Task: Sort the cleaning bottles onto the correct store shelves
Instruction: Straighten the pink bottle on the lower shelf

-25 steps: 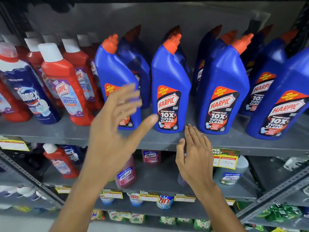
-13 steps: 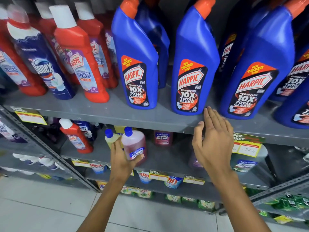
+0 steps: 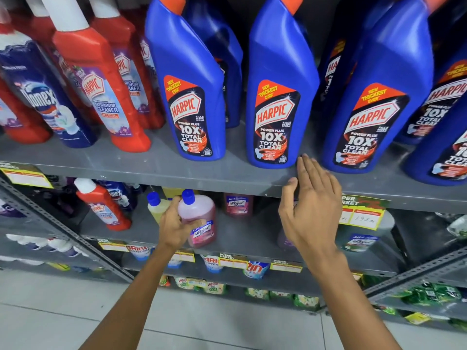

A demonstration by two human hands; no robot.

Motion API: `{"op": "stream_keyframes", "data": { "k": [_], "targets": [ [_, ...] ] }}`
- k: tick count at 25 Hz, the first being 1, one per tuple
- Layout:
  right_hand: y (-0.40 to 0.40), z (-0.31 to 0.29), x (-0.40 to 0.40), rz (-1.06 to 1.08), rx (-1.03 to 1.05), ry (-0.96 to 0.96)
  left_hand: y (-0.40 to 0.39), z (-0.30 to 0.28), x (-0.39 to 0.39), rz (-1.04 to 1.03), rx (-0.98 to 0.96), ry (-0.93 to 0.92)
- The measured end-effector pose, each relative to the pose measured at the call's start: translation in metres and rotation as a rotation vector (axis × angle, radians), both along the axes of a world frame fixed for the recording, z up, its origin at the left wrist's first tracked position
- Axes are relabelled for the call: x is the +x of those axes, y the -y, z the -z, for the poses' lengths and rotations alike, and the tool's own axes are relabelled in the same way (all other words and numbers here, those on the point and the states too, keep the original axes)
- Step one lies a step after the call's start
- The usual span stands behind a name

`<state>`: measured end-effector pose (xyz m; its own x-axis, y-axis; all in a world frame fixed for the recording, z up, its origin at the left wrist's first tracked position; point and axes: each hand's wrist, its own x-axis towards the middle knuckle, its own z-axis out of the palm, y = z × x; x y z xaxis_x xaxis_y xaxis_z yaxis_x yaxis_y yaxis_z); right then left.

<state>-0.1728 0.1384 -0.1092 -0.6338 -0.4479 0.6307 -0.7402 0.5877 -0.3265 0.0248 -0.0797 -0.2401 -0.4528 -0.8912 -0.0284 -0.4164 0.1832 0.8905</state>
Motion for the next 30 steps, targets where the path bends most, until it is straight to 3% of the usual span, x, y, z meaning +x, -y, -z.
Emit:
{"op": "stream_keyframes", "data": {
  "k": [10,30],
  "targets": [
    [-0.001,0.005,-0.004,-0.015,-0.052,-0.020,0.001,0.007,-0.041,0.319,0.163,-0.038],
    [0.000,0.006,-0.005,-0.046,-0.030,0.004,0.004,0.005,-0.059,0.443,0.353,-0.048]
  ]
}}
